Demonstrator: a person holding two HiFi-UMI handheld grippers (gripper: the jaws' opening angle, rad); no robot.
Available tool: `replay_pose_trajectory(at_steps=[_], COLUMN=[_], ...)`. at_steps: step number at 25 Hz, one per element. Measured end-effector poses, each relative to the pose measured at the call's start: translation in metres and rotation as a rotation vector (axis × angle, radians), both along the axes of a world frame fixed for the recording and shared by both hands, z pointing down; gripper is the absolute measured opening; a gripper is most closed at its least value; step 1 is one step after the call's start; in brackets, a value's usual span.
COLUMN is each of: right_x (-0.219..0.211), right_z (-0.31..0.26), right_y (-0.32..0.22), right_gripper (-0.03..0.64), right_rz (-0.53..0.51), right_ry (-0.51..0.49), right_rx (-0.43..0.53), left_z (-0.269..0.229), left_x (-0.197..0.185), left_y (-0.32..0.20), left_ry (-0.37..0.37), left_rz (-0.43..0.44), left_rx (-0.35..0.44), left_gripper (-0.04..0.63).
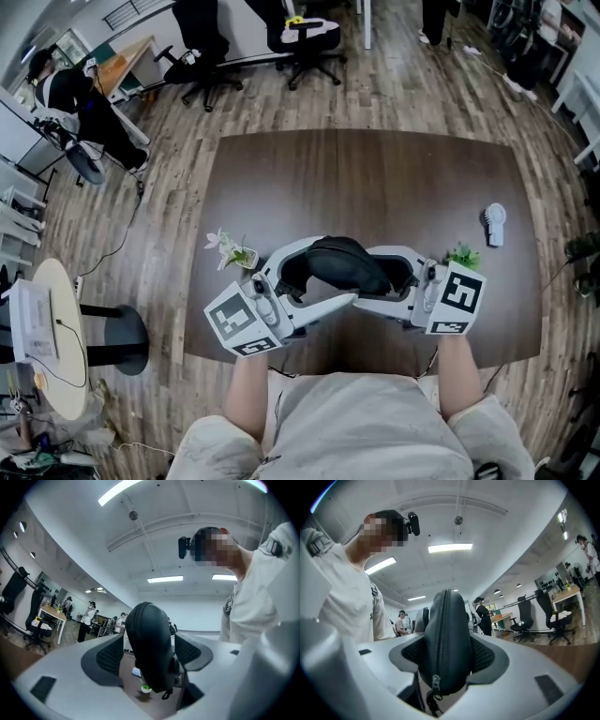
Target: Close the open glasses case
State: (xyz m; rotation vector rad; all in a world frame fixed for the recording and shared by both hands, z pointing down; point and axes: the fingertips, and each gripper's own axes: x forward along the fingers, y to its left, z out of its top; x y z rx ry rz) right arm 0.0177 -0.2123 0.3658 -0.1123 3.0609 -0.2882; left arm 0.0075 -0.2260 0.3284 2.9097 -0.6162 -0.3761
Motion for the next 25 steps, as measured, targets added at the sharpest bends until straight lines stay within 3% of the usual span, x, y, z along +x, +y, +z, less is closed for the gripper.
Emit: replay_pose_trajectory(at_steps=[7,14,20,25], right_x=[-0.009,-0.020,-0.008,0.008], right_z=[-0.014,-0.010,-0.014,-0.023], right_y=[0.015,0.016,0.013,0.012], right_gripper=[0.261,0.266,0.288,0.232], right_rz=[-0.101,-0.083,-0.014,0.038], right_ry=[-0.082,0.012,0.046,0.009], right_rx=[-0.053,-0.022,0.026,0.017], left_z=[-0.021,-0.023,-0.037,-0.052], left_x=[0.008,0.004,-0.025,-0.044], left_y=[0.011,0.015,0.005,0.002], left_ry=[0.058,0.054,0.199,0.277], left_rz=[0.064,0.056,-0.003,-0.031], left_rx=[0.030,0.061,0.043,0.047], left_gripper=[0.301,0.284,0.276,0.275])
